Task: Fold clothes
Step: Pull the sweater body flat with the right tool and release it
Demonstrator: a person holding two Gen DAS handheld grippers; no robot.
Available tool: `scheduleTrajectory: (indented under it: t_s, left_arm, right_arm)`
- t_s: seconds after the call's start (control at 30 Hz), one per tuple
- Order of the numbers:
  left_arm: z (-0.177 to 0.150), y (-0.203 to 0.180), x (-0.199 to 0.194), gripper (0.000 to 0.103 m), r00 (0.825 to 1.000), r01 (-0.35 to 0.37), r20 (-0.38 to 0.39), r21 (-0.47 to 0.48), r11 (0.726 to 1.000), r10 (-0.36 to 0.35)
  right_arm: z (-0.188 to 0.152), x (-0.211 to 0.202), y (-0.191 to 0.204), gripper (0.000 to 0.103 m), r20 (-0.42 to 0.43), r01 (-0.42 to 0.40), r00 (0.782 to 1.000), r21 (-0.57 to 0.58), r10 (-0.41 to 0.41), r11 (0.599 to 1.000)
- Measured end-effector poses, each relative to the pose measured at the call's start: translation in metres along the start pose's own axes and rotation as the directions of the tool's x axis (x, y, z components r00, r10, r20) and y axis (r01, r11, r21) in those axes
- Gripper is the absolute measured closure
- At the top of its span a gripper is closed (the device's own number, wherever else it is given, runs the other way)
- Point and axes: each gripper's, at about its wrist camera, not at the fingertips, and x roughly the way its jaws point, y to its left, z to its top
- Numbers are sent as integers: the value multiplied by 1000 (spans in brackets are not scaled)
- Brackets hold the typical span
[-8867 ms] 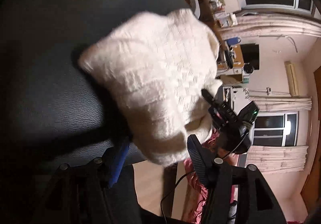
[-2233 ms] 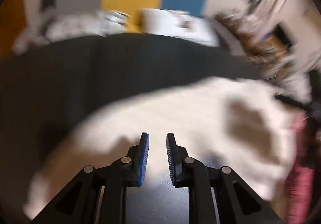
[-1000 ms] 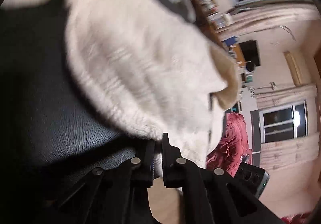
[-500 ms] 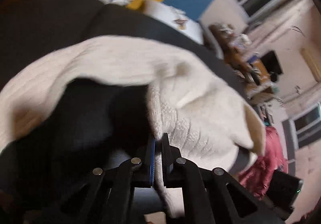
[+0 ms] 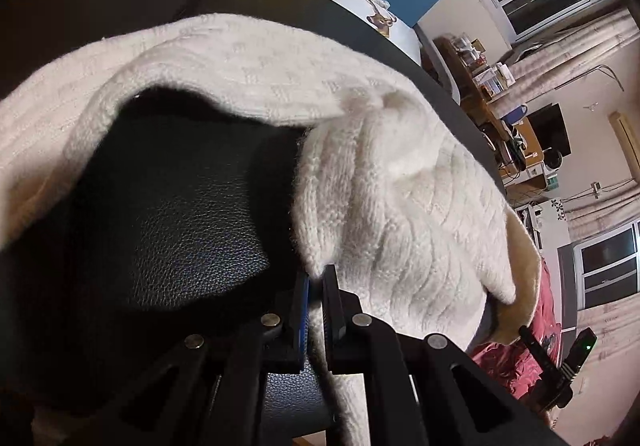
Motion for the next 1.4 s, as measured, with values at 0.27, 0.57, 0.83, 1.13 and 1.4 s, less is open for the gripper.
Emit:
scheduleTrajectory:
  t_s: [0.27, 0.57, 0.83, 1.13, 1.4]
  left_arm:
    - [-1, -2, 3, 98, 1000, -12, 1, 3, 1000, 12]
    - [-4, -19, 6, 98, 1000, -27, 12, 111, 993, 26]
    - [1, -50, 20, 98, 995, -94, 2, 301, 949, 98]
    - [17, -60, 31, 98, 993, -103, -23, 339, 935, 117]
    - [38, -58, -6, 98, 995, -74, 85, 327, 942, 49]
  right_arm:
    - [8, 49, -1, 38, -42, 78, 995, -202, -88, 976]
    - [42, 32, 32, 88, 119, 328, 942, -521, -314, 788]
    - [199, -9, 101, 96, 543, 684, 730, -563, -415, 464]
    - [300, 190, 99, 36, 170, 535, 790, -660, -589, 527]
    - [208, 109, 93, 36, -34, 24, 998, -523, -49, 852]
